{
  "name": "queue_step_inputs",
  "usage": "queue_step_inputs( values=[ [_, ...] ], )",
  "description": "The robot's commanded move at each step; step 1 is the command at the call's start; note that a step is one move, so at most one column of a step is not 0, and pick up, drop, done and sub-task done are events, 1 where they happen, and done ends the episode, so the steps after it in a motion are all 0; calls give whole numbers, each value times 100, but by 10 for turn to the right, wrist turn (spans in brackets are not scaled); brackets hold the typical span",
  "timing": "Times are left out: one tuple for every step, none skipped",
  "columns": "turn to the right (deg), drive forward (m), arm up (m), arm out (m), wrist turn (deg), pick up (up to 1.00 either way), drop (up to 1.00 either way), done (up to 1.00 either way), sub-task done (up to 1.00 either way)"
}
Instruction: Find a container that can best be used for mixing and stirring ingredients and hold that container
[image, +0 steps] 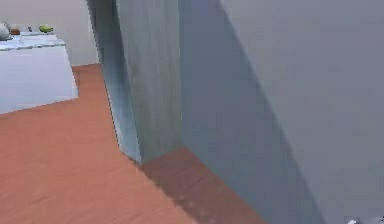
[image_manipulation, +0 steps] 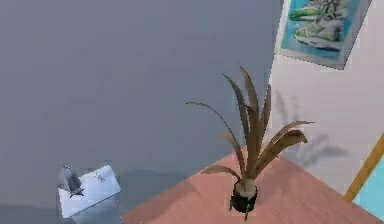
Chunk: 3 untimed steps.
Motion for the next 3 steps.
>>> queue_step_inputs(
  values=[
    [-390,0,0,0,0,0,0,0,0],
    [0,25,0,0,0,0,0,0,0],
    [-450,0,0,0,0,0,0,0,0]
  ],
)
